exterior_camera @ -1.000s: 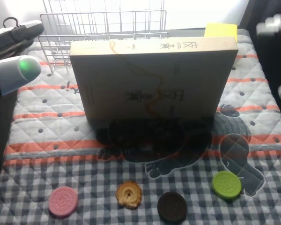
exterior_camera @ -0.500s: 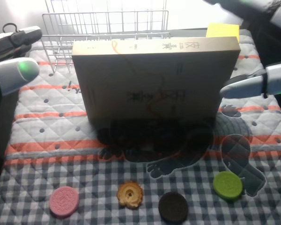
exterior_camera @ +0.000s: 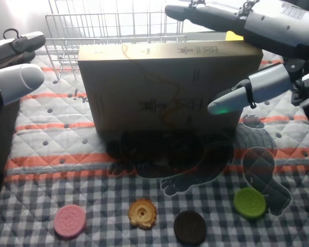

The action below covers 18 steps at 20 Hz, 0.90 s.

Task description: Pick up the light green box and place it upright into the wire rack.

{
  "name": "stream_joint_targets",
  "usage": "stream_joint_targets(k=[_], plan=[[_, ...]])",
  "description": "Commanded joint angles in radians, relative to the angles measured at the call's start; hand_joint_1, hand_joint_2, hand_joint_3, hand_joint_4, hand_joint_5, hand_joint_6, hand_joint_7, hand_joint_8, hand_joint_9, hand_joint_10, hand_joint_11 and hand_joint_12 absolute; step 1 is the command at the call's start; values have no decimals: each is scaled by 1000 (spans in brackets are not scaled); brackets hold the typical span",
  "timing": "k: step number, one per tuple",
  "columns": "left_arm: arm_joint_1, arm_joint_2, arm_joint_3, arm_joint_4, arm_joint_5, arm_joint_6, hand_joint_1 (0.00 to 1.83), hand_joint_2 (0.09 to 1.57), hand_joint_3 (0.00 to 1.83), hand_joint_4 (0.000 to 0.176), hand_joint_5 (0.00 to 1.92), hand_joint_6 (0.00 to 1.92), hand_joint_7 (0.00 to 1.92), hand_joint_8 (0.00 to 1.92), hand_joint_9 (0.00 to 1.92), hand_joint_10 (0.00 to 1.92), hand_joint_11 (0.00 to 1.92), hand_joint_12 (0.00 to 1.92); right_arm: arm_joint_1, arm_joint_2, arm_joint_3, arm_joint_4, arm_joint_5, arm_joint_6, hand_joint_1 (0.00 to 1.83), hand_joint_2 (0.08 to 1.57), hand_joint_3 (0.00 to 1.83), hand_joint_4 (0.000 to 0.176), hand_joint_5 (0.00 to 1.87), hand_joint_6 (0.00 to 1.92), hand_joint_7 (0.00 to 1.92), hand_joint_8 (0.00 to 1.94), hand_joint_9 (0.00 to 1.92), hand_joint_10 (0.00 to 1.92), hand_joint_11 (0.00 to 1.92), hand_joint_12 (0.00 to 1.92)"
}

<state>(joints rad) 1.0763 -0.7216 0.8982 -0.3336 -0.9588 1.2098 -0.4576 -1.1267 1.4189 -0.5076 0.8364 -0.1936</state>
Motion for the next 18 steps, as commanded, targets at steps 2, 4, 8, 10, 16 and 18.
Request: stream_joint_targets(k=[2,4,8,10,16,18], plan=[[-8,-5,5,-3,-115,-10,198,1069,0,176,241,1,221,2,231,3,0,628,38,-10,18,10,63,35,783,788,0,176,0,0,106,2,114,2,0,402],[-9,-8,8,-3,-113,-15,225,1072,0,171,259,6,230,6,234,9,0,534,73,-22,24,-44,30,44,739,797,0,176,0,0,141,0,289,14,302,871],[-9,-11,9,-2,-107,-17,202,1094,3,175,255,0,235,0,248,2,0,595,90,-24,24,-74,9,44,697,780,0,176,10,0,192,1,390,13,180,1240],[-9,-10,10,-2,-108,-25,194,1091,0,176,249,0,235,0,237,0,0,565,87,-27,23,-74,4,44,690,767,0,176,30,1,198,0,400,5,176,1190],[-8,-10,13,-1,-114,-42,192,1142,2,176,247,2,235,1,251,2,0,573,69,-62,26,-74,-11,44,811,810,1,176,146,1,347,3,426,5,38,1063],[-8,-10,14,3,-115,-50,193,1137,0,176,249,0,230,1,256,2,0,587,61,-66,27,-71,-19,44,838,817,2,176,157,2,351,3,379,7,3,940]])
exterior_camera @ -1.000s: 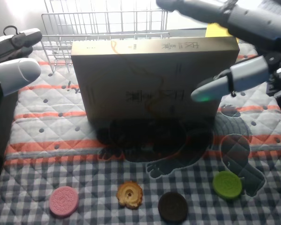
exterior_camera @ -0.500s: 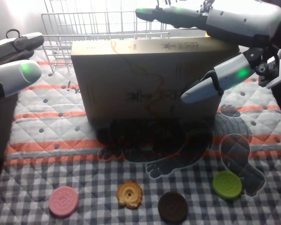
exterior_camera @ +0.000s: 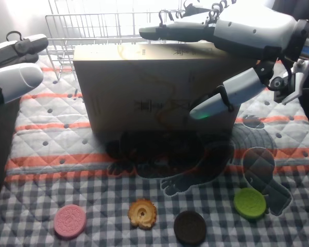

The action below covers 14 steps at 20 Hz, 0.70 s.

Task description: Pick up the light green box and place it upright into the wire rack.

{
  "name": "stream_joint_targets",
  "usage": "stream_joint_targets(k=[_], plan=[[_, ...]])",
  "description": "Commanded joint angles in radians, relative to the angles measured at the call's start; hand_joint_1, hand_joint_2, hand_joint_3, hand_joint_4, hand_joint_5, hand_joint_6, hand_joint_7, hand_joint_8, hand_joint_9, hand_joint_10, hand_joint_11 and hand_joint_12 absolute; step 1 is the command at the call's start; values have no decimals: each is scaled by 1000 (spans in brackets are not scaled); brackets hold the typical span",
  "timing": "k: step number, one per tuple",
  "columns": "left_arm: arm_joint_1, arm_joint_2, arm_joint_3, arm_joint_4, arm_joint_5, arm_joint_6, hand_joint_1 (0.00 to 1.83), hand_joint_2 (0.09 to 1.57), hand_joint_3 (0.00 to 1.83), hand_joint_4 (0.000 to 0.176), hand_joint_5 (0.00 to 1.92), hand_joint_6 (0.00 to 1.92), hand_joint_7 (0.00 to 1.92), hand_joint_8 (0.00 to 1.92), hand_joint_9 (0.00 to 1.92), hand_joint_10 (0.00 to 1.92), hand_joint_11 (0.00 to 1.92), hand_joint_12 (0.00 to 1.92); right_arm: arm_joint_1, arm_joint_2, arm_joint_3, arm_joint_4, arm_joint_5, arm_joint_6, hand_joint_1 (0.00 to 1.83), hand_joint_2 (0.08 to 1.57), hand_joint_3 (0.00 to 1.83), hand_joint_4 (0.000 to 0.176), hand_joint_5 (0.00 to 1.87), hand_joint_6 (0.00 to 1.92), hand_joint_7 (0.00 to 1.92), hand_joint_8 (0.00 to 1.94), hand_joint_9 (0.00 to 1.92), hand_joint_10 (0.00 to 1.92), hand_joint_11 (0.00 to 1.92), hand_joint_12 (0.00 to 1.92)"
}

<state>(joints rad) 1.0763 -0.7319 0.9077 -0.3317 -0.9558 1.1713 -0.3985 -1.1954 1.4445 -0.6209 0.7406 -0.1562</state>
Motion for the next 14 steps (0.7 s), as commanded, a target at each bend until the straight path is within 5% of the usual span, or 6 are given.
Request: stream_joint_targets(k=[1,5,7,9,11,14], plan=[[-8,0,5,1,-118,-15,198,1133,0,176,248,0,227,0,254,1,0,581,-2,4,2,42,73,7,832,817,1,176,171,4,371,6,389,12,0,943],[-8,-1,6,1,-116,-21,239,1134,0,175,253,1,240,0,282,2,0,723,-17,9,2,42,66,7,835,848,4,158,289,4,507,6,492,12,44,1000],[-7,-2,6,1,-116,-24,236,1131,0,171,255,1,235,0,268,1,0,735,-25,11,-1,37,65,7,968,902,1,82,484,11,687,28,689,78,194,1283],[-7,-2,8,1,-117,-30,241,1130,0,171,250,0,239,1,282,5,0,760,-33,12,-4,29,60,7,1089,974,1,2,748,13,883,103,576,891,321,1625],[-7,-2,8,1,-118,-33,255,1121,0,173,262,3,248,2,294,6,0,771,-35,11,-8,23,59,7,1248,1080,3,0,972,553,1017,985,734,1224,536,1721],[-7,-2,9,1,-119,-35,273,1118,0,168,282,4,261,2,313,5,0,845,-35,11,-13,17,58,7,1254,1050,0,0,1183,621,1095,829,839,756,438,1471]])
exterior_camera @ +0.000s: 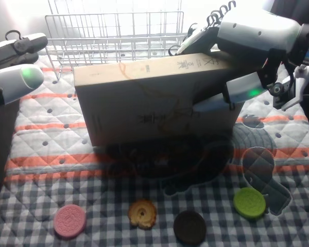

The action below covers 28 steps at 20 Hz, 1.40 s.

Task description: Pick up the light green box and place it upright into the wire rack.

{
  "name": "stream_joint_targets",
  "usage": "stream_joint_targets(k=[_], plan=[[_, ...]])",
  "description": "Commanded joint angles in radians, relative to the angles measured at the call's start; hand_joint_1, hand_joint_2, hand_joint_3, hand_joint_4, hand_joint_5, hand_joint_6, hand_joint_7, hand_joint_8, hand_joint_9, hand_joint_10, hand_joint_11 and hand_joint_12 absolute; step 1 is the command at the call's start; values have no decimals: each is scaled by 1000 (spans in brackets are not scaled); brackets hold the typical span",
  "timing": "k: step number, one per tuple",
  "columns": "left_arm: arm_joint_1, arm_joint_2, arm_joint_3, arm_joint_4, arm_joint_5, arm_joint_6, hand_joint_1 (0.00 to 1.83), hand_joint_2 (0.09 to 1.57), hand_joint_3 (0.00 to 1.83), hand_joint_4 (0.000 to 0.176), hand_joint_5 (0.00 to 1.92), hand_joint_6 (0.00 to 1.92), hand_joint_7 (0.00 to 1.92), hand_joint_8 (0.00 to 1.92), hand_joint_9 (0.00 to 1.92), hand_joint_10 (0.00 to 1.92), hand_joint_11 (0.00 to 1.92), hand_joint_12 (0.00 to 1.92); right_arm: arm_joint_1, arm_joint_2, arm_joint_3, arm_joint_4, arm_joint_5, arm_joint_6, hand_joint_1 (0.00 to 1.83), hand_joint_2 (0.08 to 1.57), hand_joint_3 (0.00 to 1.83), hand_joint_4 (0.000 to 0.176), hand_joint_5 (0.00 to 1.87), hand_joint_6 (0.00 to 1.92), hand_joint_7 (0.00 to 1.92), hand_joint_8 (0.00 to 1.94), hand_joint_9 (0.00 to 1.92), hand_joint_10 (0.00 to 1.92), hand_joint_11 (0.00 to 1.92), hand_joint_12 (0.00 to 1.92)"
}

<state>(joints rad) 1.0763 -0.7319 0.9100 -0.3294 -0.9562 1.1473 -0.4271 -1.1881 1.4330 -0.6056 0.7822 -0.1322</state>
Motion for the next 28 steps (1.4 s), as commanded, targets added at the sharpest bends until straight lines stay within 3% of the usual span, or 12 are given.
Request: stream_joint_targets(k=[1,3,4,6,7,8,9,11,13,17,20,28], plan=[[-7,-2,6,-1,-119,-12,291,1120,0,162,292,3,271,3,320,4,0,875,-6,4,-2,1,17,-17,1256,1045,0,6,1197,562,1116,832,943,688,517,1462],[-6,-2,7,-1,-120,-14,292,1113,0,173,297,2,270,1,319,2,0,869,-6,4,-2,1,17,-17,1270,1060,0,0,1252,345,1041,1058,944,926,674,1612],[-5,-2,7,-1,-120,-14,292,1114,0,163,300,3,271,1,323,3,0,866,-6,4,-4,2,19,-17,1267,1073,2,0,1258,335,979,1147,718,1116,471,1740],[-4,-3,9,-2,-122,-18,284,1115,0,156,307,4,276,2,327,3,20,875,16,4,-11,11,44,-17,1281,1081,0,0,1181,357,1029,1161,931,1300,822,1708],[-4,-3,10,-2,-122,-23,253,1110,0,166,296,1,263,0,322,1,22,879,23,4,-11,22,57,-17,1209,1073,0,0,1107,689,1005,1245,969,1513,909,1806],[-4,-4,11,-2,-123,-26,287,1120,2,152,297,1,269,3,320,0,12,878,27,4,-11,37,69,-17,1194,1072,0,0,1085,774,1026,1286,1046,1589,1016,1844],[-4,-3,11,-2,-123,-28,312,1123,2,147,299,2,270,3,310,0,2,873,32,4,-9,59,85,-17,1257,1102,3,0,1071,589,993,1268,1054,1414,986,1742],[-4,-3,13,-2,-127,-33,281,1142,8,138,293,0,271,2,309,0,2,865,49,16,-5,79,100,-17,1268,1103,0,0,885,1014,1164,814,1363,460,1279,915],[-4,-2,14,-1,-131,-36,230,1153,9,136,299,5,279,4,345,13,29,882,64,23,-1,80,103,-17,1141,1172,0,0,870,1131,1368,192,1558,164,1354,829],[-5,2,15,-1,-141,-43,300,1132,0,136,318,1,291,1,340,3,18,970,101,25,0,80,116,-17,1139,1170,1,0,878,1123,1503,40,1677,113,1373,1074],[-5,3,16,0,-145,-52,384,1124,0,90,362,4,299,1,349,1,54,916,130,25,9,80,116,-17,1146,1161,0,0,897,1093,1529,42,1709,145,1418,1065],[-9,-2,20,1,-145,-55,393,1118,0,89,357,0,316,0,369,2,68,936,189,25,21,73,116,-17,1146,1165,0,0,891,1103,1516,28,1649,164,1356,1045]])
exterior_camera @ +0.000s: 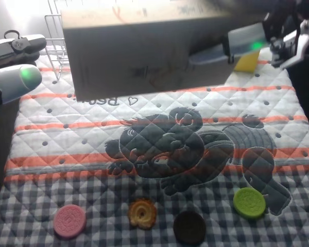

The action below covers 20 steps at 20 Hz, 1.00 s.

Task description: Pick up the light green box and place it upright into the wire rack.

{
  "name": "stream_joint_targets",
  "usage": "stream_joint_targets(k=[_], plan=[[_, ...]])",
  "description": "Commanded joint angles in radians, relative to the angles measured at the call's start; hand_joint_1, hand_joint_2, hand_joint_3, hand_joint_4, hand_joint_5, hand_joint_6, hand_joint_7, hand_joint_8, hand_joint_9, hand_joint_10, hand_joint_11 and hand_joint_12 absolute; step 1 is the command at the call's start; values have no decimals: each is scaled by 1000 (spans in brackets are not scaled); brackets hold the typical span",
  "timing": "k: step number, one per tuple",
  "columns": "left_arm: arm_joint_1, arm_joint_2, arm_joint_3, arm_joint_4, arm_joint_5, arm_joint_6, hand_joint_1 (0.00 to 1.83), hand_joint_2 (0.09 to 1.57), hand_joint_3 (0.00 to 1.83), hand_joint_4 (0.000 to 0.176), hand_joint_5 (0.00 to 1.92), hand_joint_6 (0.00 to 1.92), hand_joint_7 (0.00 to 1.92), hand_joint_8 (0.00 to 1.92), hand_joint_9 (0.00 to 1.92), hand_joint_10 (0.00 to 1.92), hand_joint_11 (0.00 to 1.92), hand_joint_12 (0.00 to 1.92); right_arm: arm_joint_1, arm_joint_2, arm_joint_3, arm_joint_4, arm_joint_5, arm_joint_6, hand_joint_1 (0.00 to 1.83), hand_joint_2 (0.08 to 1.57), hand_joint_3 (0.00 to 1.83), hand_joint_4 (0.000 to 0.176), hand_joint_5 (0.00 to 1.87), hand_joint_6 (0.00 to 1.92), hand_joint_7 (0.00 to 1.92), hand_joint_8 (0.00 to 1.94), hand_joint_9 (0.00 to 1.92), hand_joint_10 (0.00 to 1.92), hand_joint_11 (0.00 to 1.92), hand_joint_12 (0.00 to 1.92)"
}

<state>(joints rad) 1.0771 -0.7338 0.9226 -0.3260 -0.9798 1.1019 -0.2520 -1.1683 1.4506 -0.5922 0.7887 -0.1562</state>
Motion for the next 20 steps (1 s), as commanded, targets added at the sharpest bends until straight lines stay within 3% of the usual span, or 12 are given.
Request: stream_joint_targets(k=[1,3,5,8,9,10,12,14,15,17,18,20], plan=[[-11,-3,10,-3,-119,-10,403,1119,0,81,360,2,314,0,367,1,61,934,31,5,7,58,109,7,1149,1159,0,0,900,1089,1515,22,1655,160,1381,981],[-16,-10,15,-2,-108,-10,411,1127,2,58,374,6,322,4,357,3,50,930,66,-2,20,55,109,7,1140,1170,1,0,876,1126,1496,10,1619,144,1322,1011],[-18,-14,18,-1,-98,-10,389,1129,0,70,355,0,311,0,359,1,85,860,101,-11,32,55,106,7,1137,1173,1,0,872,1133,1533,24,1636,156,1335,1046],[-19,-16,20,1,-95,-12,371,1126,0,83,335,0,288,0,349,0,101,794,176,-24,57,55,89,6,1097,1240,0,0,747,1315,1507,30,1412,603,1160,1296],[-22,-18,22,4,-93,-12,348,1123,0,81,337,1,297,4,364,6,132,806,194,-26,65,51,80,5,1216,1186,0,0,755,1140,1119,908,1349,587,1167,1191],[-26,-20,24,6,-91,-12,340,1122,0,90,326,0,294,2,364,6,131,805,207,-28,72,50,68,-3,1240,1174,1,0,753,1107,1034,1103,1361,580,1216,1118],[-30,-25,27,8,-87,-13,385,1119,0,72,342,7,281,1,335,0,84,783,231,-29,77,50,30,-44,1122,1206,0,0,809,1225,1260,389,1436,429,1259,1029],[-31,-26,27,9,-87,-13,383,1116,0,77,337,4,281,1,334,0,87,783,241,-34,86,50,-1,-69,1115,1215,0,0,794,1249,1289,308,1450,379,1282,981],[-31,-27,28,9,-86,-14,408,1115,0,63,352,8,290,4,337,1,88,786,243,-39,95,51,-6,-69,1224,1171,0,0,774,1124,1095,922,1461,355,1317,938],[-31,-30,30,11,-86,-16,407,1109,0,74,349,4,291,3,339,2,88,788,243,-53,116,53,-27,-69,1255,1151,0,0,793,1063,1055,1073,1468,354,1327,936],[-32,-31,31,13,-85,-20,367,1112,0,78,336,2,279,0,332,0,88,787,243,-62,127,54,-38,-69,1138,1182,0,0,851,1157,1275,493,1499,337,1332,937],[-34,-34,35,19,-84,-29,357,1110,0,75,344,4,297,6,360,10,122,806,243,-82,153,57,-59,-69,1128,1190,0,0,840,1180,1377,309,1513,332,1297,994]])
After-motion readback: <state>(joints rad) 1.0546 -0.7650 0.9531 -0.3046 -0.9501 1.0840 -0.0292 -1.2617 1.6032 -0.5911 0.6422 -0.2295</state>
